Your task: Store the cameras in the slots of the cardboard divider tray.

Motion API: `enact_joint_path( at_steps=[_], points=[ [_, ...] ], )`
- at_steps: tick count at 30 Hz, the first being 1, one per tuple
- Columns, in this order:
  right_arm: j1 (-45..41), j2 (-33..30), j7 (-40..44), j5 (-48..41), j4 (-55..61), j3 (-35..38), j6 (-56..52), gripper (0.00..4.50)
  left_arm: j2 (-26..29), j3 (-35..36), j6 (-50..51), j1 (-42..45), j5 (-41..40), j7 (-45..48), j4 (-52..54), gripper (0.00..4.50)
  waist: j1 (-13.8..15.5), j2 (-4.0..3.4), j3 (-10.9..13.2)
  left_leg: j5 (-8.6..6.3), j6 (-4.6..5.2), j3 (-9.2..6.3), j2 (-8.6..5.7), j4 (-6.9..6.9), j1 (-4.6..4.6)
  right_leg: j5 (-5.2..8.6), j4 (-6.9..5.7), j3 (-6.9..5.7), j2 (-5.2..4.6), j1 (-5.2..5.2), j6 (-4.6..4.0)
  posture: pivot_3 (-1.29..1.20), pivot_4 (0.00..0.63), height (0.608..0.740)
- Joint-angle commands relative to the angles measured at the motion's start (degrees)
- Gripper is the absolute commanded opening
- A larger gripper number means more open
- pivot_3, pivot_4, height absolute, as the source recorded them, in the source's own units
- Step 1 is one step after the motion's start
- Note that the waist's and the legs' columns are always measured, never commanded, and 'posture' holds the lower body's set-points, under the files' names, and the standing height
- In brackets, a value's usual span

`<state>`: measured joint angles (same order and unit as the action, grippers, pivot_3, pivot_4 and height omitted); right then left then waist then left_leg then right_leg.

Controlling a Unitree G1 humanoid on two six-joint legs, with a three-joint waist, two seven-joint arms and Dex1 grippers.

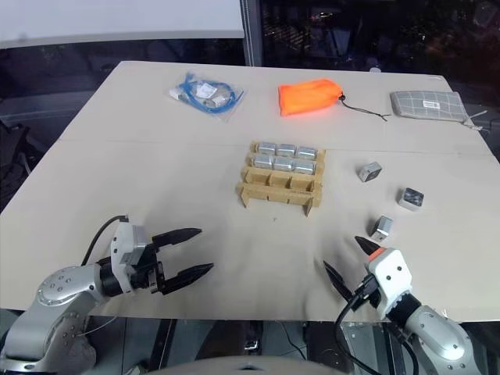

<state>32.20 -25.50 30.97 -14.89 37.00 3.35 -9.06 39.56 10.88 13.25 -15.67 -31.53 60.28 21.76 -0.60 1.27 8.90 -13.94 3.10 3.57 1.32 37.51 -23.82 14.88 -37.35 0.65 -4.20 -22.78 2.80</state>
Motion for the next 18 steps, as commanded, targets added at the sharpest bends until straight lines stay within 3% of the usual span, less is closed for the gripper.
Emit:
enact_joint_path(
  at_steps=[1, 4, 8, 13, 18],
  points=[
    [-2.94, 0.48, -3.09, -0.41, 4.31, 1.71, -2.73, 4.5, -1.13, 2.53, -0.6, 3.06, -3.09, -0.62, -0.38, 4.47, 0.0, 0.0, 0.0, 0.0, 0.0, 0.0, 0.0, 0.0, 0.0, 0.0, 0.0, 0.0, 0.0, 0.0, 0.0, 0.0, 0.15, 0.74],
    [-10.82, 0.77, -11.1, -1.19, 12.8, 3.32, -16.11, 4.5, -2.5, 4.24, 1.57, 9.08, -8.86, -1.24, -1.04, 4.47, 0.09, 0.0, 0.04, 0.05, -0.06, -0.01, 0.0, 0.02, -0.01, -0.01, -0.06, -0.03, 0.0, -0.02, 0.0, 0.0, 0.15, 0.74],
    [-18.81, -1.53, -14.25, -7.08, 18.38, 8.02, -31.96, 4.5, -0.92, 3.79, 2.59, 12.18, -11.4, 2.27, 0.96, 4.47, 0.05, -0.05, -0.11, 0.08, -0.09, -0.02, -0.03, 0.09, 0.02, -0.02, -0.22, -0.04, 0.02, -0.03, -0.02, 0.0, 0.15, 0.74],
    [-27.45, -1.09, -19.56, -14.54, 19.17, 17.33, -52.82, 4.5, 2.78, 2.07, 5.32, 16.73, -15.91, 8.44, 4.29, 4.47, 0.27, -0.05, -0.07, 0.22, 0.18, -0.04, -0.06, -0.01, -0.08, -0.01, -0.16, -0.14, 0.07, -0.04, -0.03, 0.0, 0.15, 0.74],
    [-31.74, 2.63, -21.08, -19.56, 21.7, 25.71, -75.2, 4.5, 5.04, 0.22, 5.07, 19.47, -15.18, 13.04, 4.37, 4.47, 0.12, -0.12, -0.04, 0.22, 0.2, -0.01, -0.07, -0.08, -0.07, -0.01, -0.13, -0.11, 0.11, -0.04, -0.03, 0.0, 0.15, 0.74]
  ],
)
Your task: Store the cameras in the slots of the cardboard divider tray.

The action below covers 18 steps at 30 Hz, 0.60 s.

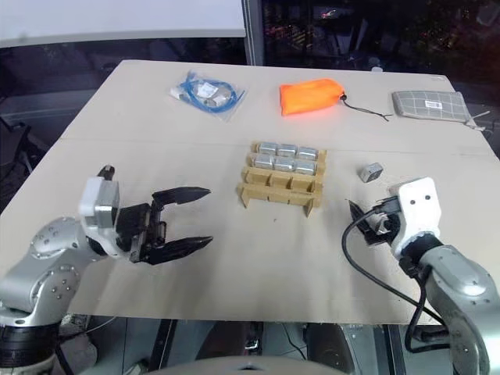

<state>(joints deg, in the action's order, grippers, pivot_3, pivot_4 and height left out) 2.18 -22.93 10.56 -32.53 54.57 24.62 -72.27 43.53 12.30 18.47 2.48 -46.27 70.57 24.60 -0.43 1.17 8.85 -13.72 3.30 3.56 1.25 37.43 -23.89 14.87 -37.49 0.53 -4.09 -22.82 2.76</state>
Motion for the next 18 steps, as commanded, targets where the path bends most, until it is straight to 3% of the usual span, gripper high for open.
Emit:
enact_joint_path(
  at_steps=[1, 4, 18],
  points=[
    [-2.62, 1.05, -1.09, -1.37, 4.83, 5.67, -16.13, 4.5, 1.25, -1.64, -0.16, 1.89, -0.4, 3.38, 1.58, 4.47, -0.1, -0.02, 0.02, 0.0, 0.01, 0.02, 0.0, 0.0, 0.0, 0.0, 0.0, 0.02, 0.01, -0.01, 0.0, 0.0, 0.15, 0.74],
    [-4.01, 3.78, -3.27, -0.16, 5.25, 6.84, -20.23, 4.5, 1.48, -3.05, -0.67, 2.87, 0.65, 4.76, 1.62, 4.47, -0.2, -0.02, 0.01, 0.0, 0.02, 0.02, -0.01, 0.0, 0.01, 0.0, 0.0, 0.0, 0.06, -0.01, 0.01, 0.0, 0.15, 0.74],
    [-10.43, 11.3, -15.8, 3.04, -0.13, 0.72, -20.23, 4.5, 1.66, -3.3, 0.3, 2.58, 1.45, 3.53, 2.4, 4.47, -0.31, -0.02, 0.02, 0.0, 0.03, 0.11, 0.0, -0.01, 0.03, 0.01, -0.03, -0.12, 0.47, -0.06, 0.08, 0.0, 0.15, 0.74]
  ],
)
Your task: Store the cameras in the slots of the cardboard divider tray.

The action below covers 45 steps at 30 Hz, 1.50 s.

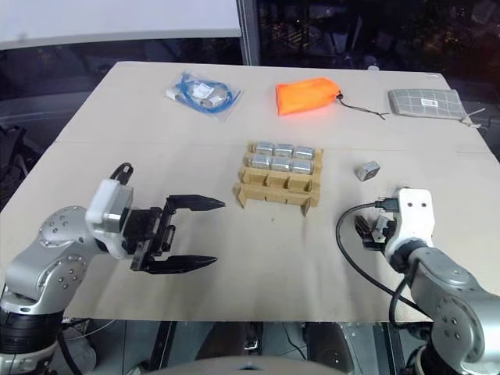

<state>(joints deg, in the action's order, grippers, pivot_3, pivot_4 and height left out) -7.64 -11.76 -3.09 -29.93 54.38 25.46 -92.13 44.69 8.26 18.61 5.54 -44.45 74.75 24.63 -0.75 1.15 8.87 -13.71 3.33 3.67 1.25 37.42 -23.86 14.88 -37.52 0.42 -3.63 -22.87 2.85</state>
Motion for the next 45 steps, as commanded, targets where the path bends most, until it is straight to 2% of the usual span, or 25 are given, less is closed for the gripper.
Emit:
enact_joint_path(
  at_steps=[1, 11, 24, 25, 26, 28, 30, 32, 35, 38, 39, 42, 45],
  points=[
    [-0.74, 0.25, -2.82, 0.49, -0.3, -0.34, -0.37, 4.5, 0.5, 0.91, 0.22, -0.73, -0.4, -0.9, 2.56, 4.47, 0.0, 0.0, 0.0, 0.0, 0.0, 0.0, 0.0, 0.0, 0.0, 0.0, 0.0, 0.0, 0.0, 0.0, 0.01, 0.0, 0.15, 0.74],
    [-3.37, 1.21, -8.14, -0.64, -4.13, 1.17, -0.37, 4.5, 0.21, 0.89, 1.19, -2.47, -0.59, -3.94, 5.63, 4.47, -0.06, -0.01, 0.0, 0.0, 0.0, 0.01, 0.02, -0.01, 0.0, 0.0, -0.01, 0.01, 0.01, -0.02, 0.01, 0.0, 0.15, 0.74],
    [-2.38, 0.81, -12.76, -6.7, -7.84, 3.05, -0.37, 4.5, 0.07, 0.39, 2.46, -1.7, -1.16, -6.14, 7.11, 4.47, -0.08, -0.01, 0.01, 0.0, 0.01, 0.02, 0.01, -0.02, 0.0, 0.0, 0.0, 0.03, 0.01, -0.02, 0.0, 0.0, 0.15, 0.74],
    [-2.2, 0.56, -13.01, -7.13, -8.24, 3.16, -0.37, 4.01, 0.04, 0.34, 2.56, -1.68, -1.25, -6.37, 7.32, 4.5, -0.08, -0.01, 0.01, 0.0, 0.01, 0.02, 0.01, -0.03, 0.0, 0.0, 0.0, 0.03, 0.01, -0.02, 0.0, 0.0, 0.15, 0.74],
    [-2.06, 0.3, -13.23, -7.49, -8.61, 3.22, -0.37, 3.78, -0.02, 0.32, 2.71, -1.67, -1.38, -6.65, 7.54, 4.5, -0.07, -0.01, 0.01, 0.0, 0.01, 0.02, 0.02, -0.03, 0.0, 0.0, 0.0, 0.03, 0.01, -0.02, 0.01, 0.0, 0.15, 0.74],
    [-1.86, -0.63, -13.66, -8.47, -9.34, 3.23, -0.37, 2.62, -0.02, 0.41, 2.86, -1.75, -1.46, -6.97, 7.79, 4.5, -0.07, -0.01, 0.01, 0.0, 0.01, 0.03, 0.01, -0.03, 0.0, 0.01, 0.01, 0.04, 0.0, -0.02, 0.0, 0.0, 0.15, 0.74],
    [-1.78, -1.72, -13.88, -9.49, -9.9, 3.26, -0.37, 2.06, -0.04, 0.59, 2.99, -1.84, -1.47, -7.32, 7.92, 4.5, -0.07, -0.02, 0.01, 0.0, 0.01, 0.03, 0.01, -0.03, 0.0, 0.01, 0.01, 0.05, 0.0, -0.02, 0.0, 0.0, 0.15, 0.74],
    [-1.81, -3.48, -13.81, -10.65, -10.34, 3.01, -0.37, 1.08, -0.05, 0.69, 3.05, -1.98, -1.49, -7.58, 7.98, 4.5, -0.06, -0.02, 0.01, 0.0, 0.01, 0.03, 0.01, -0.03, 0.0, 0.01, 0.01, 0.05, 0.0, -0.02, 0.0, 0.0, 0.15, 0.74],
    [-4.15, -8.25, -11.31, -12.32, -10.93, 2.08, -0.37, 1.08, -0.27, 0.81, 2.96, -2.37, -1.38, -8.11, 7.9, 4.5, -0.06, -0.05, 0.04, -0.01, 0.01, 0.06, 0.01, -0.03, 0.0, 0.01, 0.02, 0.07, 0.0, -0.03, 0.0, 0.0, 0.15, 0.74],
    [-12.14, -11.81, -4.43, -15.14, -10.29, 0.06, -0.37, 1.08, -1.12, 1.11, 2.95, -2.6, -1.32, -9.48, 7.23, 4.5, -0.57, -0.16, 0.12, -0.01, 0.03, 0.24, 0.04, -0.03, -0.01, 0.01, 0.02, 0.28, 0.05, -0.15, 0.0, 0.0, 0.15, 0.74],
    [-14.82, -11.1, -1.83, -16.86, -10.57, 0.08, 0.55, 1.08, -1.41, 1.36, 2.89, -2.73, -1.34, -9.82, 6.87, 4.5, -0.7, -0.15, 0.12, 0.0, 0.03, 0.32, 0.06, -0.05, -0.01, 0.0, -0.01, 0.38, 0.09, -0.19, 0.02, 0.0, 0.15, 0.74],
    [-21.5, -11.83, 9.82, -19.03, -12.59, -5.9, 12.02, 1.08, -2.49, 2.26, 2.35, -3.25, -0.9, -10.87, 5.09, 4.5, -1.0, -0.14, 0.12, 0.0, 0.03, 0.3, 0.16, -0.06, 0.0, -0.06, -0.04, 0.41, 0.3, -0.22, 0.13, 0.0, 0.15, 0.74],
    [-26.37, -14.26, 18.18, -13.63, -17.84, -16.17, 23.88, 1.08, -3.26, 2.88, 1.05, -4.59, 0.31, -10.93, 3.1, 4.5, -1.17, -0.13, 0.17, -0.02, 0.03, 0.35, 0.18, -0.13, -0.05, -0.08, -0.02, 0.51, 0.37, -0.3, 0.16, 0.0, 0.15, 0.74]
  ],
)
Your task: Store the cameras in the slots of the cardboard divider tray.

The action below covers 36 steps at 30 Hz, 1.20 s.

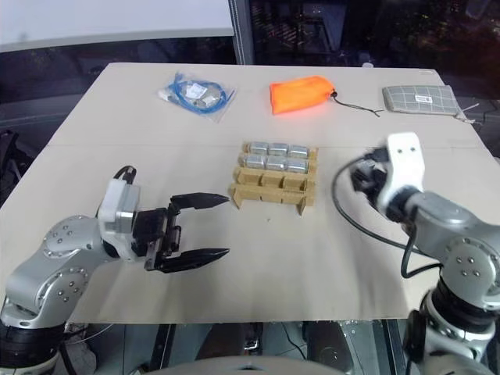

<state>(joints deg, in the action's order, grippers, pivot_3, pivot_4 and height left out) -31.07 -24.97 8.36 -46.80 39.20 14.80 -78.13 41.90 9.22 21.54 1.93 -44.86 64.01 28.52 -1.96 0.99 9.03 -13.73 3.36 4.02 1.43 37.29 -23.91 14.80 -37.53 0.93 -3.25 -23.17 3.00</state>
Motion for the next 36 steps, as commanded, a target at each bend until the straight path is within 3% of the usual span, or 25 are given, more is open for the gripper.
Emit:
enact_joint_path(
  at_steps=[1, 6, 12, 19, 36],
  points=[
    [-5.18, -1.05, 10.55, 6.29, -6.03, -10.31, 15.59, 1.08, -0.59, 2.29, -2.72, -1.92, 1.49, 0.01, -1.38, 4.5, -0.07, 0.11, 0.0, 0.0, 0.0, -0.02, 0.0, 0.0, -0.04, 0.0, 0.01, -0.03, 0.0, -0.02, 0.0, 0.0, 0.15, 0.74],
    [-10.87, -0.04, 28.11, 24.88, -24.04, -31.93, 46.84, 1.08, -1.08, 6.38, -3.97, -6.1, 2.08, -1.66, -2.1, 4.5, -0.34, 0.17, 0.03, -0.01, 0.02, 0.11, 0.01, 0.02, -0.13, -0.02, 0.0, 0.05, -0.02, -0.2, 0.02, 0.0, 0.15, 0.74],
    [-14.35, 6.04, 37.32, 32.88, -42.73, -36.99, 66.34, 1.08, -1.85, 13.46, -4.56, -12.64, 1.71, -4.97, -0.8, 4.5, -0.32, 0.2, 0.06, 0.04, -0.07, 0.11, 0.04, 0.09, -0.5, -0.04, -0.09, -0.03, -0.1, -0.52, 0.02, 0.0, 0.15, 0.74],
    [-17.5, 10.35, 42.08, 36.95, -55.59, -36.88, 75.34, 1.08, -4.18, 18.47, -5.17, -19.06, 1.87, -8.57, 1.71, 4.5, -0.24, 0.21, 0.06, 0.15, -0.28, -0.05, -0.04, 0.12, -0.6, -0.04, -0.11, -0.3, -0.55, -0.54, 0.01, 0.0, 0.15, 0.74],
    [-21.31, 11.06, 46.85, 47.42, -71.05, -37.17, 83.57, 1.08, -4.42, 18.22, -6.05, -19.03, 2.07, -9.65, 2.07, 4.5, -0.38, 0.19, 0.07, 0.15, -0.31, -0.17, -0.16, 0.1, -0.6, -0.06, -0.19, -0.43, -0.79, -0.53, -0.03, 0.0, 0.15, 0.74]
  ],
)
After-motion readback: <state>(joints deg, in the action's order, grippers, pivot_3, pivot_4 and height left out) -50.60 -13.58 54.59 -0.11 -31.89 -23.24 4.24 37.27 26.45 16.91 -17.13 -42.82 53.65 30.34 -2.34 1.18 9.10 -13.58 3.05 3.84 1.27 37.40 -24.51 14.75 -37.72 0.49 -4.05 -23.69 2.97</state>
